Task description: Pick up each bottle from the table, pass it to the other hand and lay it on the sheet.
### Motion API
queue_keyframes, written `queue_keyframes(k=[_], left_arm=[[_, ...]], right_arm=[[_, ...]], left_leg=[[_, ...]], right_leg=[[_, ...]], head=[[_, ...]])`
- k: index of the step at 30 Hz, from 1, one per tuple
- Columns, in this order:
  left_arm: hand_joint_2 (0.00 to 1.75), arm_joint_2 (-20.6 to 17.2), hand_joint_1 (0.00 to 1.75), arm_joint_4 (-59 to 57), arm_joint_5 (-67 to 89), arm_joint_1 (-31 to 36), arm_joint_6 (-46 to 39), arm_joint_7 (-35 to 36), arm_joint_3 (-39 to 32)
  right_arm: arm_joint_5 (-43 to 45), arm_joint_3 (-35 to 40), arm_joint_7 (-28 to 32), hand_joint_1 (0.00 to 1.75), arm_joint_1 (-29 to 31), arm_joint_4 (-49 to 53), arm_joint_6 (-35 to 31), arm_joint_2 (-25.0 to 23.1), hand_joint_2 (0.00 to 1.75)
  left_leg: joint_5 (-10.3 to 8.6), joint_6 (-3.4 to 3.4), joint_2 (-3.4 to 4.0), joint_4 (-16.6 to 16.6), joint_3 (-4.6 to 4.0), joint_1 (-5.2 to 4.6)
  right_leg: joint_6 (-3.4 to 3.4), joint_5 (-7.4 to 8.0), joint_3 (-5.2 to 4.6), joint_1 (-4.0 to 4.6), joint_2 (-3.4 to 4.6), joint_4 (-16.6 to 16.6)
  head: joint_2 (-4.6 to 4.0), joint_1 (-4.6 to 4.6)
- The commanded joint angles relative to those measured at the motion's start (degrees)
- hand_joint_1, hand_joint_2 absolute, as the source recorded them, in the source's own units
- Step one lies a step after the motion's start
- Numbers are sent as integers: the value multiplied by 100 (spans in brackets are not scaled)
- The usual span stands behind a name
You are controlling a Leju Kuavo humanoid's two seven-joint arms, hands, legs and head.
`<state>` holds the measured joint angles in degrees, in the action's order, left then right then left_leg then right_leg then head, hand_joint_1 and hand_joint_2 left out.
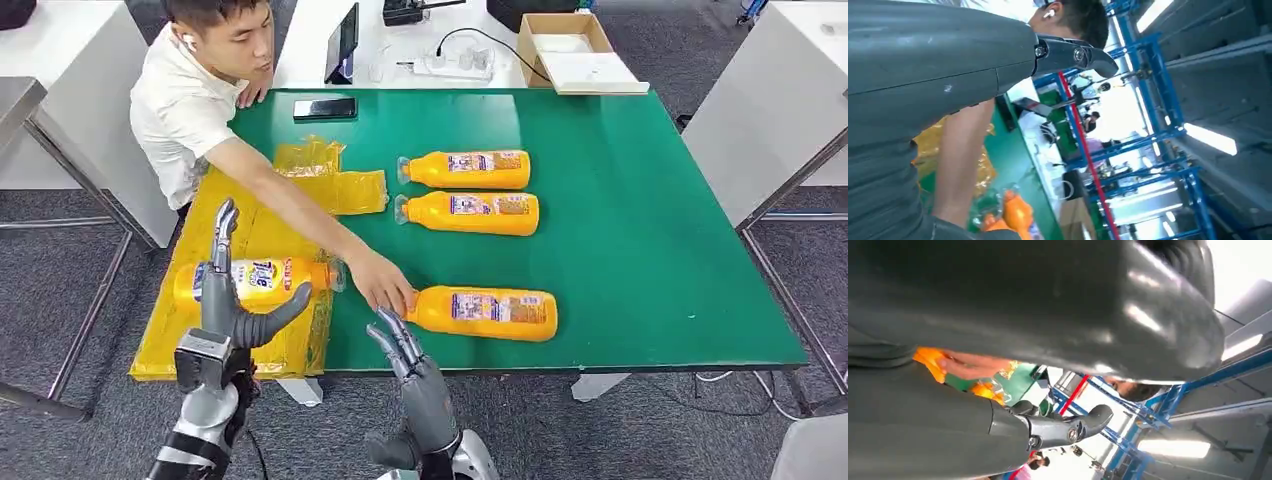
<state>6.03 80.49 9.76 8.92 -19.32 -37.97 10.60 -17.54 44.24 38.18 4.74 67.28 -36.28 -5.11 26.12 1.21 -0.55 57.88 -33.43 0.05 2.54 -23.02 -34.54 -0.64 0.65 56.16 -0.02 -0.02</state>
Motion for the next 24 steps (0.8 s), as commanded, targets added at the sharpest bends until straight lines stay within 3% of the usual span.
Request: queue_keyframes(k=[1,4,8,10,17,24], left_arm=[[175,560,0,1756,-2046,-1452,-278,-154,398],[175,367,0,2065,-2270,-1936,-191,73,491],[175,181,0,1657,-1950,-1972,-188,106,853],[175,90,0,1530,-1791,-1915,-262,55,1046],[175,-47,0,1633,-1418,-1857,-451,-21,1216],[175,-86,0,1684,-1324,-1871,-523,-35,1267]], right_arm=[[-3034,-3359,-296,0,-10,-357,-372,114,175],[-3824,-4384,-487,0,318,-822,-372,443,175],[-4556,-4992,-654,0,684,-1540,-372,630,175],[-4657,-5054,-749,0,943,-2041,-372,687,175],[-5137,-5133,-1081,0,1176,-2350,-372,680,175],[-5084,-5219,-1058,0,1291,-2540,-372,643,175]], left_leg=[[4,-2,-1,-5,12,-1],[7,4,3,-7,12,-8],[7,6,-7,-10,14,-12],[7,7,-7,-14,21,-24],[11,5,6,-7,13,-20],[14,4,10,-7,22,-14]], right_leg=[[-3,-5,14,0,-10,-7],[1,-4,16,-6,-5,-11],[-1,-3,25,-7,-12,-21],[-1,-3,30,-18,-12,-25],[-2,0,19,-12,1,-18],[-4,-2,26,-9,1,-15]], head=[[0,0],[0,0],[2,2],[2,2],[0,0],[2,0]])
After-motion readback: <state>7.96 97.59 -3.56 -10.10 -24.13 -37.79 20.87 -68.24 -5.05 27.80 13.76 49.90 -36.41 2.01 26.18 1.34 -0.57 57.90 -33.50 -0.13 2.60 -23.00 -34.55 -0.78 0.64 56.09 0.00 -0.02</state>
